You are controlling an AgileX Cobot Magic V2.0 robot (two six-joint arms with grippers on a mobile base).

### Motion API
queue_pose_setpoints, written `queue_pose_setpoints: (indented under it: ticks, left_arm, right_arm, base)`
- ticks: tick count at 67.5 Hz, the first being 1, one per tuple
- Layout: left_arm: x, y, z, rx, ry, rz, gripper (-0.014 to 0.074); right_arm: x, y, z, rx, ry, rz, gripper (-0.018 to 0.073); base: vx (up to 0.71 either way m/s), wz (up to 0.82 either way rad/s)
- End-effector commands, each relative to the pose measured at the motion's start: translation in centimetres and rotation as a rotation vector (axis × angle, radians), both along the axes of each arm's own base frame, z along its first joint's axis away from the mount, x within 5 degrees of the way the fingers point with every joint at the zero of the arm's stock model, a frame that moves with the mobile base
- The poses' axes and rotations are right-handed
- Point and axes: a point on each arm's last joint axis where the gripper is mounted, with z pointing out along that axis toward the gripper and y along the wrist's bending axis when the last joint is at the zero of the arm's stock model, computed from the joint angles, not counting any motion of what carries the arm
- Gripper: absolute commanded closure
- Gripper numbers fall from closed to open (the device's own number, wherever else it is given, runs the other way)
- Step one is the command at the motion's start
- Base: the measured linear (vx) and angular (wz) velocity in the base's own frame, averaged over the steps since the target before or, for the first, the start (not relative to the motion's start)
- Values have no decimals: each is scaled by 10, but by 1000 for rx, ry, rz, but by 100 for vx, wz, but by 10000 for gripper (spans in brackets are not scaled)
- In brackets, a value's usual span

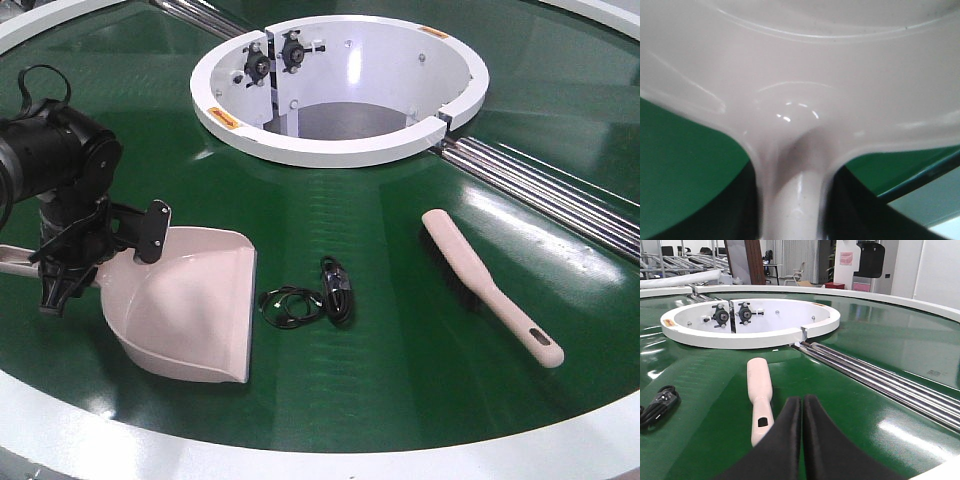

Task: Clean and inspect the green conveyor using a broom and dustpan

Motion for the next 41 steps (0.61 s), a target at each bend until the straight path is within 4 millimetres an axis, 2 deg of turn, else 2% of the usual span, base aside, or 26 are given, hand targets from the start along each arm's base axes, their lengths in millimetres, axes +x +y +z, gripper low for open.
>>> queue_pose_setpoints:
  ticks: [1,28,41]
  left_arm:
    - [-3,2,26,21,-46,-2,603]
    - [-3,2,26,21,-46,-2,602]
    - [-3,2,26,21,-46,-2,602]
  right_arm:
    - [-1,0,7,-3,-85,-1,568]
    - [-1,0,9,-2,-106,1,568]
    - [-4,0,28,132,-233,14,568]
  base:
    - [0,0]
    - [0,0]
    - [0,0]
